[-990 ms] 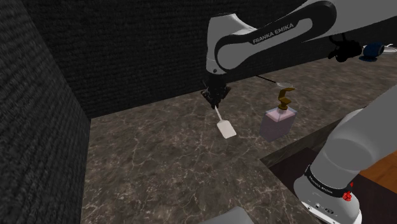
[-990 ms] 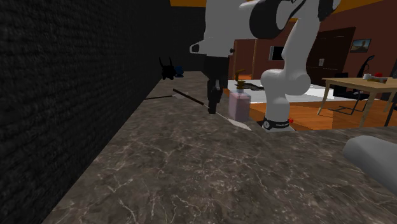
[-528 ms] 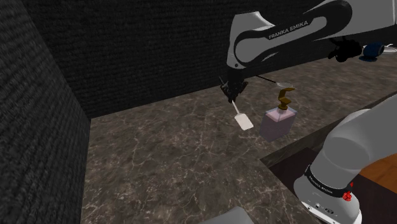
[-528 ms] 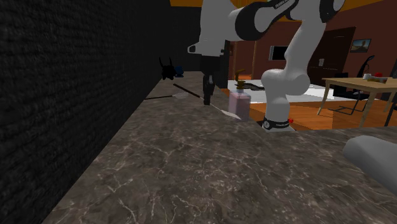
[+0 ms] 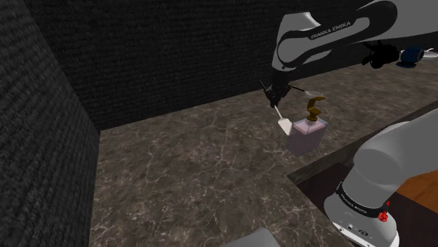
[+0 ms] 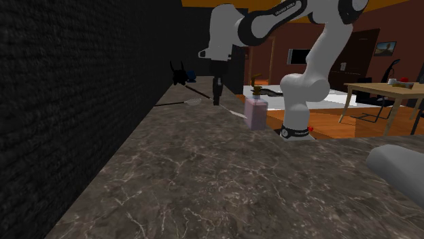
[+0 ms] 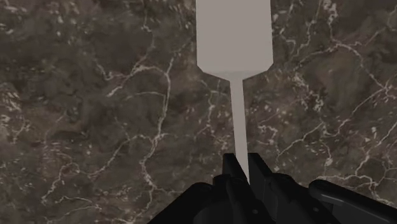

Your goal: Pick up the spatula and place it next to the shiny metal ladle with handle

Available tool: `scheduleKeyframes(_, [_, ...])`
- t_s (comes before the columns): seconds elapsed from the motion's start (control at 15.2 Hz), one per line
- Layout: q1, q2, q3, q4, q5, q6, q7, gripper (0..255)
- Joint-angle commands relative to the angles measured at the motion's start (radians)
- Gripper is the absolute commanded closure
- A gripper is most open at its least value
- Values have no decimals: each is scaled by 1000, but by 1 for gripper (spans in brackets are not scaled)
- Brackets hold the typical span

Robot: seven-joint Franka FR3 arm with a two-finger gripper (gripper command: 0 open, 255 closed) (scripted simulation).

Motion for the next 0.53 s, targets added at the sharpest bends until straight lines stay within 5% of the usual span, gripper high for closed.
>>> scheduleKeyframes(0.0, [-27, -13, -46, -4, -20, -9, -60, 255])
scheduleKeyframes(0.46, [-108, 12, -186, 19, -80, -5, -239, 255])
